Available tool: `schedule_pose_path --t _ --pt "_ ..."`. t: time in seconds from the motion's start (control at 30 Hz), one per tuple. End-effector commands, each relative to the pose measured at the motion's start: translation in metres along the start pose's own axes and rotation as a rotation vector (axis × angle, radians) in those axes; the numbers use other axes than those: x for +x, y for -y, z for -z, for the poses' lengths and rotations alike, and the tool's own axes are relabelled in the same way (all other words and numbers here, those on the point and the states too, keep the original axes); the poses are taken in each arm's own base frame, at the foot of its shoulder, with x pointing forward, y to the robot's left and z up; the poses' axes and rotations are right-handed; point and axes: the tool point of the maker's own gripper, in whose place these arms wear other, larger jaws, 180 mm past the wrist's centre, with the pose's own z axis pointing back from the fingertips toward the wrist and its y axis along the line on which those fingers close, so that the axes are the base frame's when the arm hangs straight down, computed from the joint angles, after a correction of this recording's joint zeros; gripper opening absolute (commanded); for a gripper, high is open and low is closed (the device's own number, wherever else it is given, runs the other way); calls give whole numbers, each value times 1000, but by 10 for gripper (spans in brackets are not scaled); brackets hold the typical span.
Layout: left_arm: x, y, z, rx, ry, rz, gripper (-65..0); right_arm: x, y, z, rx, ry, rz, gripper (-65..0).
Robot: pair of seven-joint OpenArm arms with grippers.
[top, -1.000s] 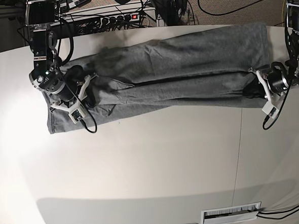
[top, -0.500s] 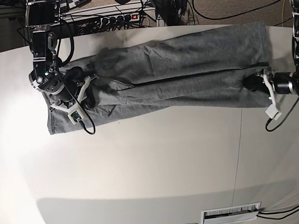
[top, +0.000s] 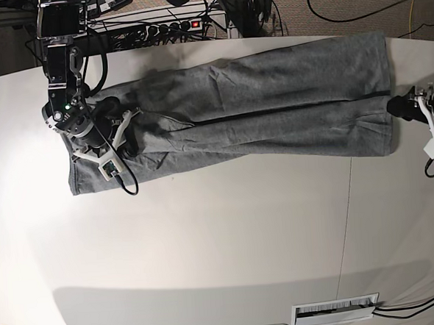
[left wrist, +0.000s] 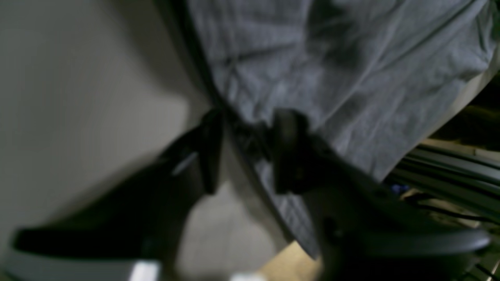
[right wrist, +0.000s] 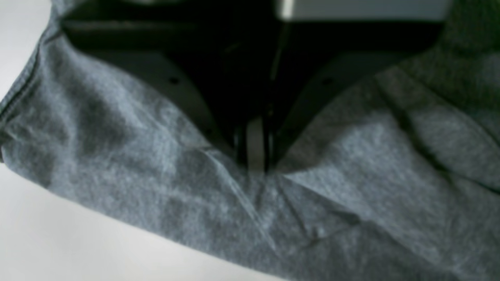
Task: Fold the T-shirt properly
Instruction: 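Hold both ends of the strip and smooth it along the table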
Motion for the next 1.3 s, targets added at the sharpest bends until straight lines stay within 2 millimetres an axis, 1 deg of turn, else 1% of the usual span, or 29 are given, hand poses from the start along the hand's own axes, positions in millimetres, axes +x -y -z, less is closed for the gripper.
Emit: schedule_pose_path --t 0.0,0.07,0.13,0.27,0.47,0.6,0.73,0.83,0.93,1.0,1.17,1.2,1.27 --pt "15 -6 -17 25 54 13 -325 6 10 -4 -25 6 -15 -650" --pt "12 -11 -18 46 75 -4 -306 6 9 -3 -24 6 -14 -650" --pt "9 -16 -18 75 79 -1 -306 6 9 -3 -20 9 -10 -650" --pt "10 -19 -15 70 109 -28 -306 5 8 -3 -18 5 -7 -650" --pt "-8 -22 4 40 104 -116 -306 0 8 -3 -19 -23 -7 -650" --pt "-16 -22 12 20 106 -163 -306 0 8 -3 -18 -25 -7 -650" --pt "-25 -15 14 -18 59 -183 -306 0 8 -3 -19 -25 -7 -650" --pt "-25 -4 13 -82 54 -205 -307 0 8 -3 -19 -25 -7 -650" --pt "-27 2 15 -114 68 -219 -307 1 8 -3 -17 -22 -4 -650" --pt "-33 6 21 -128 68 -229 -307 1 8 -3 -16 -21 -3 -650" --pt "-36 17 42 -162 107 -257 -314 1 8 -3 -15 -20 -2 -650" --pt "-35 20 46 -173 113 -261 -327 1 8 -3 -15 -21 -3 -650" --pt "-34 24 51 -187 122 -267 -373 0 8 -3 -15 -23 -3 -650"
